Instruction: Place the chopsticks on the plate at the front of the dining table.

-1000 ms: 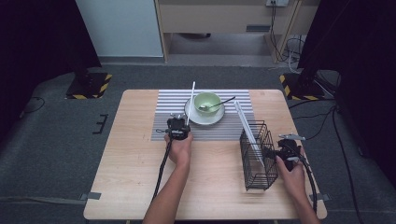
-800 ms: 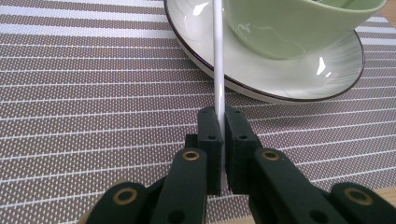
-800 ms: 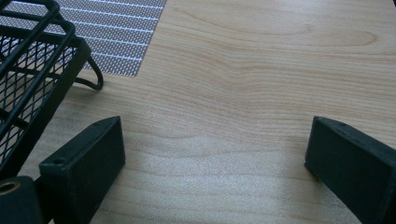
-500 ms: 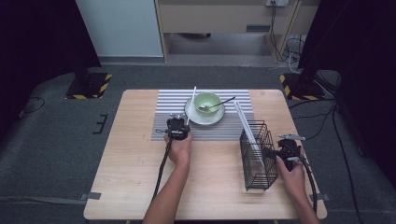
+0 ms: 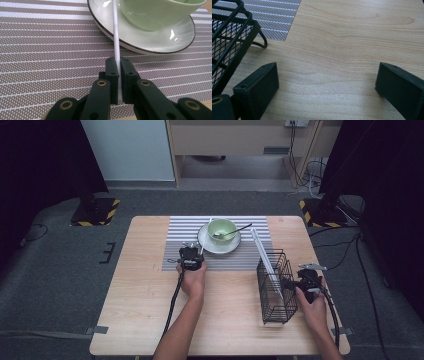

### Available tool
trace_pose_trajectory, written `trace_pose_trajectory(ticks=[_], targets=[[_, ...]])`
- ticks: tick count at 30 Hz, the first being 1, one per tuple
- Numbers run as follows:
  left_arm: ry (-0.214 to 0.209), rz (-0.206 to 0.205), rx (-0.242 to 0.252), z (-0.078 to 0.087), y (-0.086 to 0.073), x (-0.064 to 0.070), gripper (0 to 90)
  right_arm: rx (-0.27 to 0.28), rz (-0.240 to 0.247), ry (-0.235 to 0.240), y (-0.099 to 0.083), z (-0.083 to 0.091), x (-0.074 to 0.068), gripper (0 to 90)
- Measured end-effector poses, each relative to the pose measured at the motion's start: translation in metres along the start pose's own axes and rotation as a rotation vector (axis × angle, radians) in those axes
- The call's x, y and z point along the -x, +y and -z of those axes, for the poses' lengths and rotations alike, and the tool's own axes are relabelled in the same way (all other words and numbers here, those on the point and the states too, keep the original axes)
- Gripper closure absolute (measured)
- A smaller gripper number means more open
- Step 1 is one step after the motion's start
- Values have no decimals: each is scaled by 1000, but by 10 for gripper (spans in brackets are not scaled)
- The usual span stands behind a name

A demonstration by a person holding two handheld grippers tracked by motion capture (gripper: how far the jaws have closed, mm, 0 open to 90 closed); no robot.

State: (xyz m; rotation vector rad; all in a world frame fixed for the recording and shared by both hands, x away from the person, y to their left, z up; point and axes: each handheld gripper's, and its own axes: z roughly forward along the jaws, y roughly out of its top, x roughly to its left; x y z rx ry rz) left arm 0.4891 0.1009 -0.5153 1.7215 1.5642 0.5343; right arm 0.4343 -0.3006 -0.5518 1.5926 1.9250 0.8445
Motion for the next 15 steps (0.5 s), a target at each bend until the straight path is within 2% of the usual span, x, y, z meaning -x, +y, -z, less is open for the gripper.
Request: trace_pose_trajectory(ticks=[15], targets=[[-29, 6, 4, -4, -5, 5, 838, 0, 0, 0, 0, 0, 0, 49]])
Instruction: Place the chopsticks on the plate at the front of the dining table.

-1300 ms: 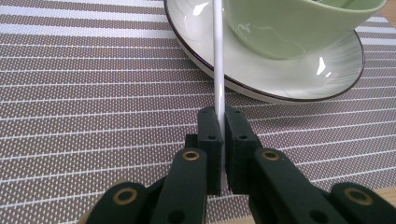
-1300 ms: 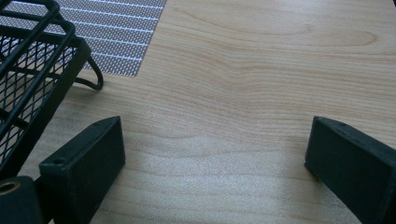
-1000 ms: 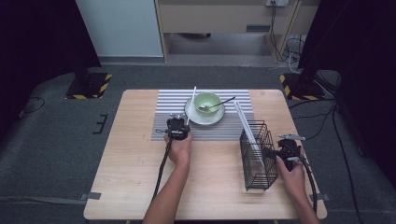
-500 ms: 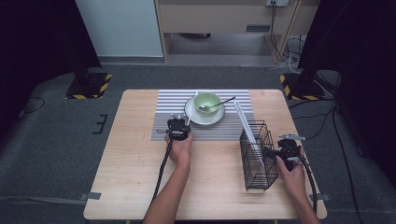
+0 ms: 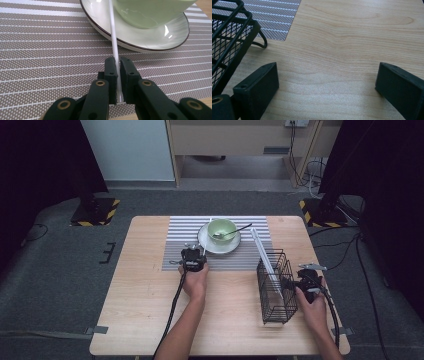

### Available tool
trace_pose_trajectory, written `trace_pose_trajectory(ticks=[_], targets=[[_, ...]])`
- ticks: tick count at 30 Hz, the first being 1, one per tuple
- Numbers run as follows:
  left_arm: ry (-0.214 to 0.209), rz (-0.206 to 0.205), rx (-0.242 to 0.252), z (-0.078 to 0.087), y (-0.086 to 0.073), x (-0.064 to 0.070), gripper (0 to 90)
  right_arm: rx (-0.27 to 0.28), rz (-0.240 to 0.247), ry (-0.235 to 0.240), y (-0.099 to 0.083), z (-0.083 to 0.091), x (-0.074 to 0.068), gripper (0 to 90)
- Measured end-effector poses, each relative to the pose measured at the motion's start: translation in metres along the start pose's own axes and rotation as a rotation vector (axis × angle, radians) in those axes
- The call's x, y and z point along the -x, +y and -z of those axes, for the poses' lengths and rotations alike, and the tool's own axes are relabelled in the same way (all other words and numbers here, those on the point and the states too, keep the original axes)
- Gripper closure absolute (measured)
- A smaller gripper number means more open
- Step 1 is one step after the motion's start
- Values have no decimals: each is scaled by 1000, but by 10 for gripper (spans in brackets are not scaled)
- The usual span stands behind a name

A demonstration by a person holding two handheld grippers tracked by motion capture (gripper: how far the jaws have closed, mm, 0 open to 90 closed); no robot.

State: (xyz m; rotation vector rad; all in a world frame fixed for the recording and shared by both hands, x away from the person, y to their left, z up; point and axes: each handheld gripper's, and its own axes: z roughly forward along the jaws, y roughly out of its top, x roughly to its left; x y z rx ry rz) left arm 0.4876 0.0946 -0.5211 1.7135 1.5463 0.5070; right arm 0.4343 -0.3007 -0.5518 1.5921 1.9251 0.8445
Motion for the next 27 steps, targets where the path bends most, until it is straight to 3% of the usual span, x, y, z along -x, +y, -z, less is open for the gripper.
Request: trace_pose_trajectory(ticks=[13, 27], targets=[[-35, 5, 14, -2, -1, 5, 816, 0, 0, 0, 0, 0, 0, 49], [-31, -25, 41, -3, -3, 10, 808, 0, 0, 0, 0, 0, 0, 49]])
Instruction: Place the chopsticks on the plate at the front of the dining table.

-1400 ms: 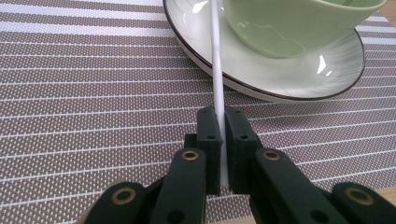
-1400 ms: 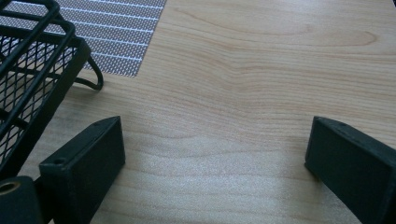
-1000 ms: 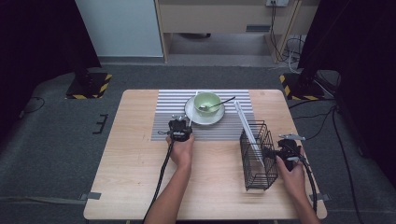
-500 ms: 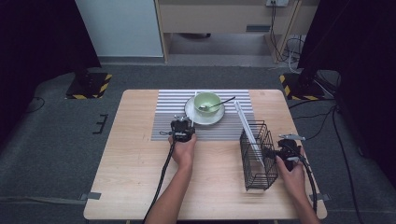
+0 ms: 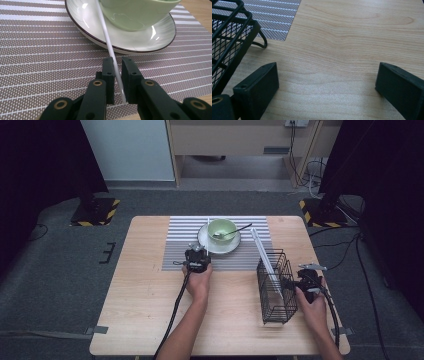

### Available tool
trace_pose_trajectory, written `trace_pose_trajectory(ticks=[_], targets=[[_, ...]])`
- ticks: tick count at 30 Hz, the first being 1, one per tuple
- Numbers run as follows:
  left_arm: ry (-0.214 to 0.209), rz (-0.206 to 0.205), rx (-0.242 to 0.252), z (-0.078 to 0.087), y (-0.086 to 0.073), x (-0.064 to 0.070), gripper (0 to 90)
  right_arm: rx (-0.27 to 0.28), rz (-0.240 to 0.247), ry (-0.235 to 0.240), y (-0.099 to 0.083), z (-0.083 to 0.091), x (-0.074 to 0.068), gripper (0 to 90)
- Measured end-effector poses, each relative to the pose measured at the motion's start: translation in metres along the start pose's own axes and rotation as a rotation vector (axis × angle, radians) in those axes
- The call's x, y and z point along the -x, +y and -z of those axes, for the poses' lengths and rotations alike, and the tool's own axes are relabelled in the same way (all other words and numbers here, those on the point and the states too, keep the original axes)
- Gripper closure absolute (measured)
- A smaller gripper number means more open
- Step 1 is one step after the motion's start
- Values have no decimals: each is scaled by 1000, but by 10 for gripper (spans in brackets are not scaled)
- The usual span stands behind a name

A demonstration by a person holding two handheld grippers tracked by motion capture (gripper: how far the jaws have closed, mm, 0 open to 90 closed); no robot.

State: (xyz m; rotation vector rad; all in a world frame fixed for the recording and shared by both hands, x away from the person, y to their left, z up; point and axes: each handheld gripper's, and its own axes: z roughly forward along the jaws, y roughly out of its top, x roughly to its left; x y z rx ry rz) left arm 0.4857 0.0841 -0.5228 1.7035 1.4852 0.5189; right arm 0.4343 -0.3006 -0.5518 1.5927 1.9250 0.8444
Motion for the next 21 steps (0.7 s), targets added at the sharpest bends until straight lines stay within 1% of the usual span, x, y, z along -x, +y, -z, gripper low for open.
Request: trace_pose_trajectory(ticks=[9, 13, 19, 21], targets=[[6, -10, 1, -1, 0, 0, 807, 0, 0, 0, 0, 0, 0, 49], [-4, -6, 3, -1, -1, 0, 803, 0, 0, 0, 0, 0, 0, 49], [-10, -10, 6, -3, -2, 1, 783, 0, 0, 0, 0, 0, 0, 49], [-4, -16, 8, -3, -2, 1, 759, 0, 0, 0, 0, 0, 0, 49]])
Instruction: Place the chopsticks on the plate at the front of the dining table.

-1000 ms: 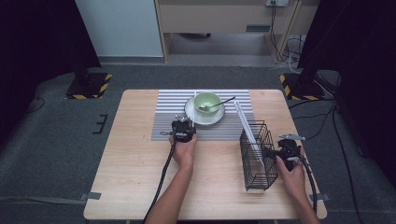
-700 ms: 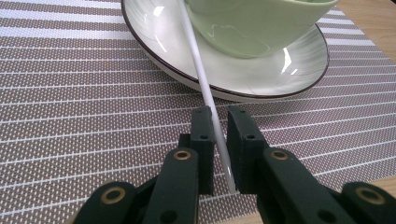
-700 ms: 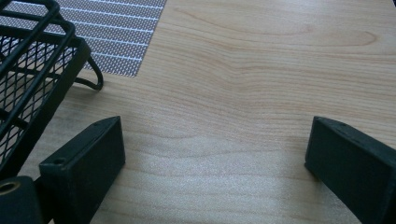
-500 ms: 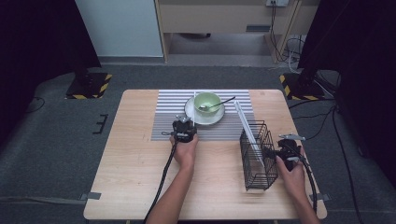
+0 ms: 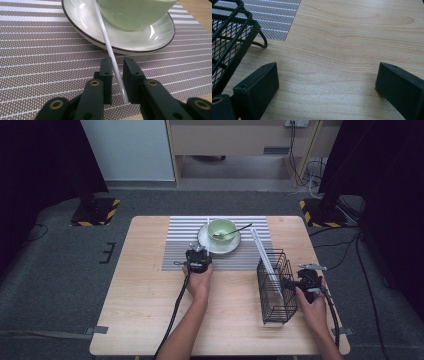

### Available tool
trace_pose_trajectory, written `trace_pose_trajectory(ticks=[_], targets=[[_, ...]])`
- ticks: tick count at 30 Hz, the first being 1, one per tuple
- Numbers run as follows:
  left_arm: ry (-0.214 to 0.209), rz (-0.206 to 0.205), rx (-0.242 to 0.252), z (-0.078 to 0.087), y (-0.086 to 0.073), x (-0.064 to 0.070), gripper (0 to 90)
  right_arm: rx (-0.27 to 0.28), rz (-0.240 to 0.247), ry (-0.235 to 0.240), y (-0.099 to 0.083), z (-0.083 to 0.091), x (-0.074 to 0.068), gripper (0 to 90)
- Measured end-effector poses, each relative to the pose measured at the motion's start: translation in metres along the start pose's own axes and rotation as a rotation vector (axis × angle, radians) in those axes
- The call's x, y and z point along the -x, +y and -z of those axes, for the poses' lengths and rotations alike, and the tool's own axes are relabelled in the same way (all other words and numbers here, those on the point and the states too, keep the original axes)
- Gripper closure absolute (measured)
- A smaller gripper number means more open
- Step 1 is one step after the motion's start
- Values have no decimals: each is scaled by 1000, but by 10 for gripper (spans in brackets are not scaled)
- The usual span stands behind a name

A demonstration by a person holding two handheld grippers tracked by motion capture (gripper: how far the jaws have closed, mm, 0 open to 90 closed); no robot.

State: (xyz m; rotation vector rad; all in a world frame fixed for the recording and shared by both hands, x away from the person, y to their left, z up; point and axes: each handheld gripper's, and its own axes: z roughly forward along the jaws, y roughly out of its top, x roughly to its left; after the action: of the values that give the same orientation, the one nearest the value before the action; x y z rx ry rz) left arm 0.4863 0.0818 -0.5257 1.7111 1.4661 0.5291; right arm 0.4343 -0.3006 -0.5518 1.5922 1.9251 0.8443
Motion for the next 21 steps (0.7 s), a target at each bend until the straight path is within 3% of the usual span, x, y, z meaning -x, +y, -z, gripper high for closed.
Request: trace_pose_trajectory(ticks=[9, 21], targets=[[26, -37, 22, 6, 1, 1, 522, 0, 0, 0, 0, 0, 0, 49], [-24, -91, 54, 24, 3, 12, 318, -1, 3, 4, 0, 0, 0, 41]])
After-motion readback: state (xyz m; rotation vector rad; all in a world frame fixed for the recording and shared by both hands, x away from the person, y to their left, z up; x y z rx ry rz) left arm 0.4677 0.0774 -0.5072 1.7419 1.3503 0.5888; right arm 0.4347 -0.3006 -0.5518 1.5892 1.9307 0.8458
